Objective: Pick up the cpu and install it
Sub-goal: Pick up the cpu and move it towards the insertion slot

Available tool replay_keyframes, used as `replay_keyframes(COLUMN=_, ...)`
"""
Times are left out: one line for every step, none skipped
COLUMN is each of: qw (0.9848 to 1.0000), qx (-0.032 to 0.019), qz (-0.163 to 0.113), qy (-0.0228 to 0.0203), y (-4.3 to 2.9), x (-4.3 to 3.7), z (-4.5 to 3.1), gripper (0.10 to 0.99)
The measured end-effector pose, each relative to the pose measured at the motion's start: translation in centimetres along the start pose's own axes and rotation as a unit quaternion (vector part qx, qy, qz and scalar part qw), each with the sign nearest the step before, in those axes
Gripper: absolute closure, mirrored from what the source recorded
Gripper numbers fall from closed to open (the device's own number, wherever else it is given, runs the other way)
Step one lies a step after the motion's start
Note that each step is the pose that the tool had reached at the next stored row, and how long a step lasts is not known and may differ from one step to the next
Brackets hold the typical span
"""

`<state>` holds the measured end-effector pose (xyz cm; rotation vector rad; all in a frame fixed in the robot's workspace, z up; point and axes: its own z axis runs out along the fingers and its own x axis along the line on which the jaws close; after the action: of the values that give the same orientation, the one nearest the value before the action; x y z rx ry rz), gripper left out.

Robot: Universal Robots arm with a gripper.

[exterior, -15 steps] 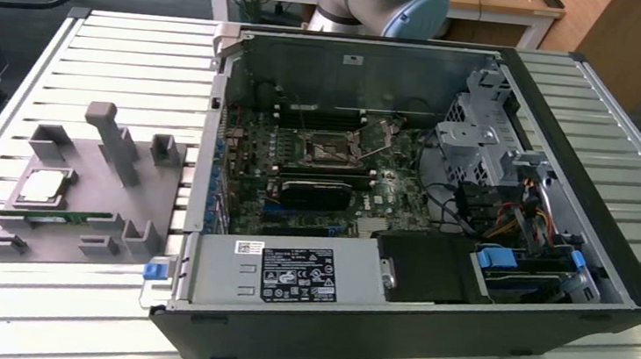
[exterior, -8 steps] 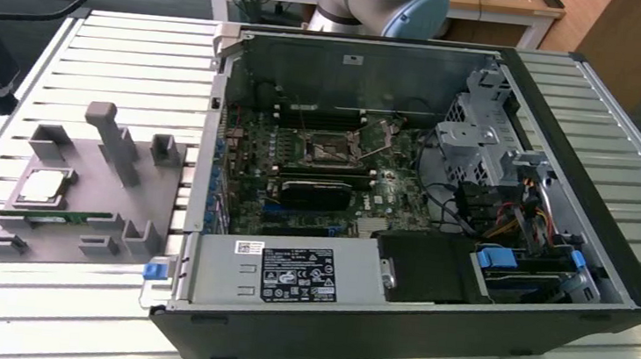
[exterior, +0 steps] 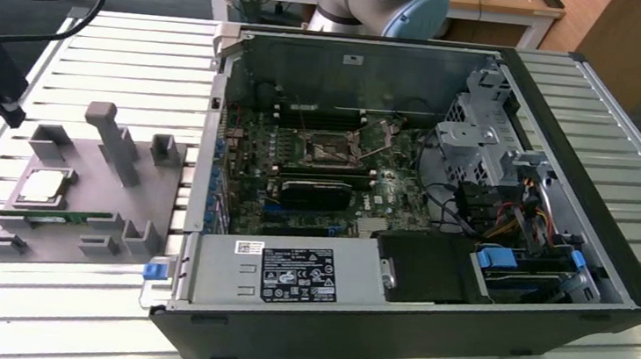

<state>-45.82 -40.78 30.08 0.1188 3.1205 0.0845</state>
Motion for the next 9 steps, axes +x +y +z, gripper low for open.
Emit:
replay_keyframes(qw=1.0, qx=-0.0002, qz=0.0, qy=0.0001, y=-0.01, x=0.0, z=0.16, gripper=0.208)
replay_keyframes(qw=1.0, qx=-0.0004, qz=0.0, qy=0.0003, y=-0.02, x=0.01, z=0.3, gripper=0.208)
replay_keyframes(qw=1.0, qx=-0.0007, qz=0.0, qy=0.0003, y=-0.03, x=0.01, z=0.44, gripper=0.208)
replay_keyframes(qw=1.0, qx=-0.001, qz=0.0, qy=0.0004, y=-0.04, x=0.01, z=0.57, gripper=0.208)
replay_keyframes(qw=1.0, qx=-0.0014, qz=0.0, qy=0.0005, y=-0.04, x=0.01, z=0.7, gripper=0.208)
replay_keyframes(qw=1.0, qx=-0.0018, qz=0.0, qy=0.0006, y=-0.05, x=0.02, z=0.84, gripper=0.208)
replay_keyframes(qw=1.0, qx=-0.0022, qz=0.0, qy=0.0007, y=-0.06, x=0.02, z=0.99, gripper=0.208)
replay_keyframes(qw=1.0, qx=-0.0025, qz=0.0, qy=0.0008, y=-0.07, x=0.02, z=1.14, gripper=0.208)
replay_keyframes(qw=1.0, qx=-0.0028, qz=0.0, qy=0.0008, y=-0.08, x=0.02, z=1.29, gripper=0.208)
